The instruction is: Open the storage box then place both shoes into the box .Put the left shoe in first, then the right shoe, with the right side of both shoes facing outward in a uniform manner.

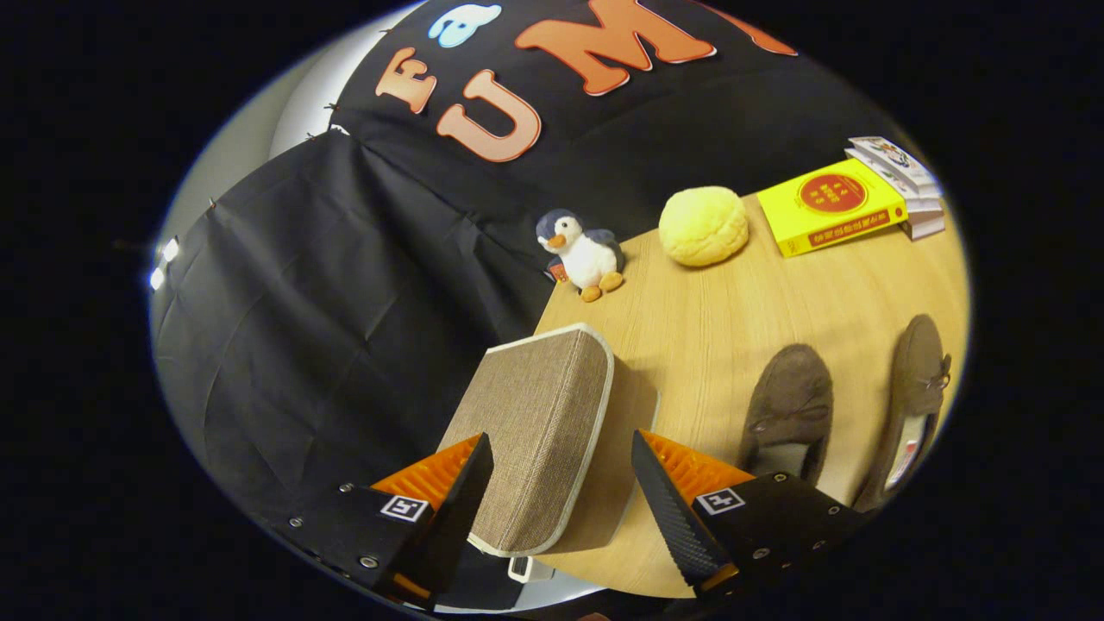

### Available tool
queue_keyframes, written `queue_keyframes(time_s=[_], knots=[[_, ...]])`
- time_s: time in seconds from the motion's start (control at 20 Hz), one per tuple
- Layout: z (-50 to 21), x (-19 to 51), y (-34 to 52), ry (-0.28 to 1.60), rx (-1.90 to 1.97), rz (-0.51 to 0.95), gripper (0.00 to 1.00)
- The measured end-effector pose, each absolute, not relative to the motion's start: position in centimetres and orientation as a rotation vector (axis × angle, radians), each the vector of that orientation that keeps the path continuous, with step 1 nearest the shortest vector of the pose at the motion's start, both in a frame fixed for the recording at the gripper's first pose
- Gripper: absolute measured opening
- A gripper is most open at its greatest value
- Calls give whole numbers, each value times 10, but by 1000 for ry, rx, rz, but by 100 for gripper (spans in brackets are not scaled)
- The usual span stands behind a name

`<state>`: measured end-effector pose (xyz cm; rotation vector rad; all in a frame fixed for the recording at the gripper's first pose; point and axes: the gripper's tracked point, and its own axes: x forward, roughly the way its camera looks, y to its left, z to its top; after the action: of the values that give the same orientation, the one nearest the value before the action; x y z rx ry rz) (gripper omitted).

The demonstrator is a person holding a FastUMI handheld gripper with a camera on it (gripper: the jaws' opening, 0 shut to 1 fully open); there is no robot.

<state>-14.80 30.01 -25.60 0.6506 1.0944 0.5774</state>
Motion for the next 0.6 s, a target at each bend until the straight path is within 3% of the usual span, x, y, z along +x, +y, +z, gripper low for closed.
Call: queue_keyframes(time_s=[0.6], knots=[[-301,-172,345,1161,985,528,97]])
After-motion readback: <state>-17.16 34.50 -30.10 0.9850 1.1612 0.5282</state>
